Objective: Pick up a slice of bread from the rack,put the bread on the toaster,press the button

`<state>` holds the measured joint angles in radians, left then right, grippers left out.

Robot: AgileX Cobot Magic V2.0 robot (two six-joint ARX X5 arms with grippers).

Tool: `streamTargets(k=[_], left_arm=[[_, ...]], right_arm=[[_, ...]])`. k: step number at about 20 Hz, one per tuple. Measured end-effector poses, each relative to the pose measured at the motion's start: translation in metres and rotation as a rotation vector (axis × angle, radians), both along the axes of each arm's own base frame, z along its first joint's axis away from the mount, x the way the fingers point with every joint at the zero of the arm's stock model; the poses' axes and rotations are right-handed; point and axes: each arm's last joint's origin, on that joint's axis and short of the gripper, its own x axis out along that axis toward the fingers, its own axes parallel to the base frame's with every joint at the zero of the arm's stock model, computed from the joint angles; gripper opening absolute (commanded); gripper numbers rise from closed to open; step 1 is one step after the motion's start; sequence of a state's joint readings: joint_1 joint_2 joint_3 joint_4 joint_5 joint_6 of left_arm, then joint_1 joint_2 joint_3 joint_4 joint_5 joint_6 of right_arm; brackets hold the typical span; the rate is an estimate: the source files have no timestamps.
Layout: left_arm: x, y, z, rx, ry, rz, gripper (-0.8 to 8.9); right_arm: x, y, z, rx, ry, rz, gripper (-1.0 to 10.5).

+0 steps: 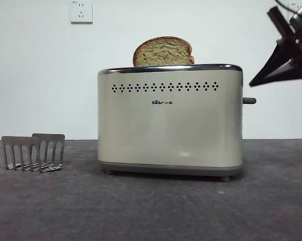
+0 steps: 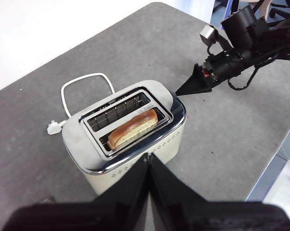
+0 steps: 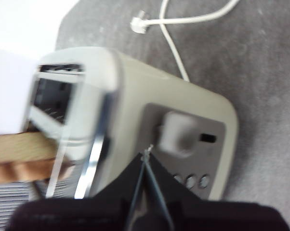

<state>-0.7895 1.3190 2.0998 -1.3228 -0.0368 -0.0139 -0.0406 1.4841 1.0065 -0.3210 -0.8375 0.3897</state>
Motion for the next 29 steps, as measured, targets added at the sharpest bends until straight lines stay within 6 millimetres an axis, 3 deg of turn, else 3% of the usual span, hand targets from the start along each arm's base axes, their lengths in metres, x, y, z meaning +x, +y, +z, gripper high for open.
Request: streamTargets(k=[10,29], left_arm=[[-0.008,0.008,-0.053,0.094,0.157,0.033,-0.05],[-0.010,0.012,-0.054,0.098,0.142,0.086,-0.05]], right_arm=[[0.017,-0.001,-0.022,-0.011,0.031,-0.019,-0.1],[0.025,-0.002,-0.043,-0.048,0.130,-0.052,-0.1]])
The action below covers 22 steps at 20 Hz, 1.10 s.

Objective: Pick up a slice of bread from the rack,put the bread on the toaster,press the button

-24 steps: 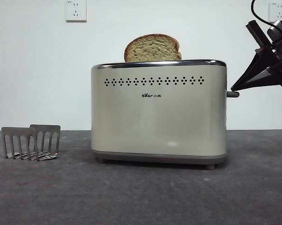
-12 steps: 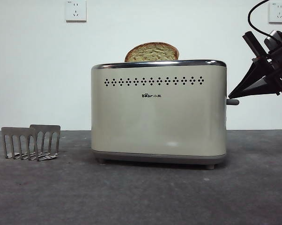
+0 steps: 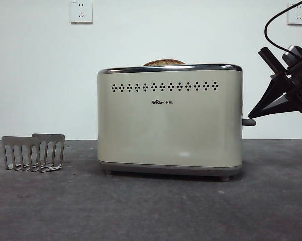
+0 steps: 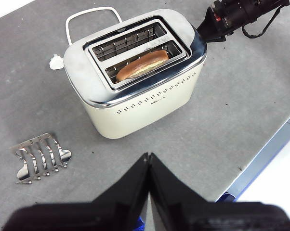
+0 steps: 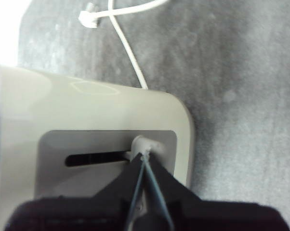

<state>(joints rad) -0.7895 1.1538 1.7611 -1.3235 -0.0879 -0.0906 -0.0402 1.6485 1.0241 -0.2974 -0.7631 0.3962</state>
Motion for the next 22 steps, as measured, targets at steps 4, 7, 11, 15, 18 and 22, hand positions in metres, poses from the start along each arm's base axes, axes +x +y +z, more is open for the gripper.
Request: streamTargets(k=[4,7,11,15,18,22], left_arm=[[0.000,0.000,0.000,0.000,0.000,0.001,-0.05],[0.000,0.000,0.000,0.001,0.000,0.001,-0.05],[0.000,0.000,0.000,0.001,-0.001,0.001,-0.05],[0.000,0.000,0.000,0.007,-0.008,0.012,-0.05],[0.000,0.000,0.000,0.008,-0.009,0.014,-0.05],[0.000,0.000,0.000,0.009,-0.008,0.014,-0.05]], right_arm=[[0.001,0.000,-0.002,0.004,0.002,0.004,-0.1],[0.004,0.001,-0.004,0.001,0.010,0.007,-0.1],[0.005,0.001,-0.013,-0.013,0.049,0.008,-0.1],[0.004,0.001,-0.013,-0.036,0.049,0.018,-0.1],[0.005,0.001,-0.014,-0.038,0.050,0.021,-0.1],[0.009,0.003,-0.019,-0.026,0.064,0.034,-0.1]])
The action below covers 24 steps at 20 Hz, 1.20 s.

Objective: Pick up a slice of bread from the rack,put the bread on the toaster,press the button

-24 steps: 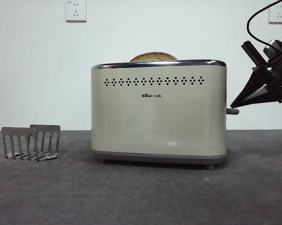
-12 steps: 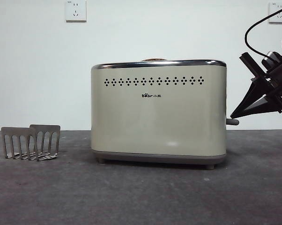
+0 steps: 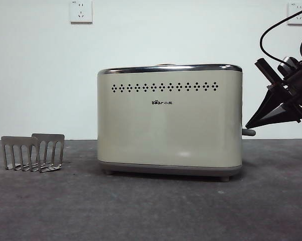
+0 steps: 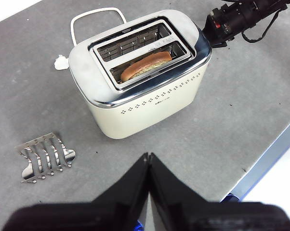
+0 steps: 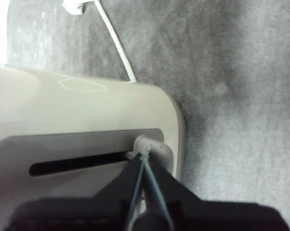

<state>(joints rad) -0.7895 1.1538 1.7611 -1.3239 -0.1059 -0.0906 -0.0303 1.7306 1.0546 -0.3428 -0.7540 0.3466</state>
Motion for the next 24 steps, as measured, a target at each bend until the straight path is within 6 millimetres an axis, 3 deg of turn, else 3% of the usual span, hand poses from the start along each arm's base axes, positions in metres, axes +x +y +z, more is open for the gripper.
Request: streamTargets(k=[20,24], left_arm=[[0.001,-0.001,0.000,0.002,0.002,0.000,-0.05],[0.001,-0.001,0.000,0.002,0.002,0.000,-0.05]], right_arm=[[0.000,0.003,-0.004,-0.039,0.015,0.016,-0.1],[0.000,0.003,0.008,-0.047,0.001,0.013,-0.1]])
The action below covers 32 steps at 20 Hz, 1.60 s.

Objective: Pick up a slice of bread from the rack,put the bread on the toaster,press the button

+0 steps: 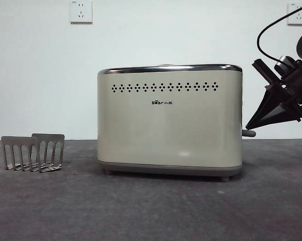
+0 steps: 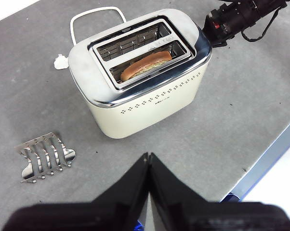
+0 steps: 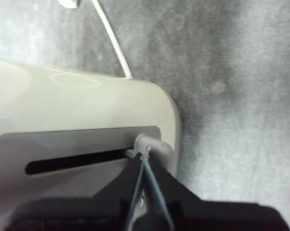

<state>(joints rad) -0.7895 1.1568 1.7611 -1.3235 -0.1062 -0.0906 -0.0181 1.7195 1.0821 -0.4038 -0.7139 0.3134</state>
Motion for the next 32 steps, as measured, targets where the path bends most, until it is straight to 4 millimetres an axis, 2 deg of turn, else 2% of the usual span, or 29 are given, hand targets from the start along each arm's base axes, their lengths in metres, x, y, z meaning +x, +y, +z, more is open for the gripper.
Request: streamTargets(k=[4,8,12,18,25,28,32], left_arm=[[0.000,0.000,0.000,0.000,0.000,0.000,-0.05],[0.000,0.000,0.000,0.000,0.000,0.000,-0.05],[0.000,0.000,0.000,0.000,0.001,0.000,-0.05],[0.000,0.000,0.000,0.000,0.001,-0.001,-0.04],[0.000,0.000,0.000,0.001,0.001,-0.001,-0.04],[0.001,-0.001,-0.001,0.003,0.004,-0.001,-0.04],[0.002,-0.002,-0.001,0.005,0.006,-0.001,-0.04]], right_arm=[[-0.006,0.000,0.020,-0.049,0.029,-0.015,-0.1],[-0.010,0.000,0.062,-0.059,-0.080,-0.016,-0.1],[-0.027,0.000,0.096,-0.071,-0.138,-0.002,-0.1],[-0.081,0.000,0.164,-0.149,-0.307,-0.016,-0.1],[-0.177,-0.006,0.242,-0.360,-0.536,-0.218,0.0],[-0.207,-0.008,0.263,-0.419,-0.549,-0.278,0.0],[-0.220,-0.012,0.271,-0.534,-0.494,-0.367,0.0]])
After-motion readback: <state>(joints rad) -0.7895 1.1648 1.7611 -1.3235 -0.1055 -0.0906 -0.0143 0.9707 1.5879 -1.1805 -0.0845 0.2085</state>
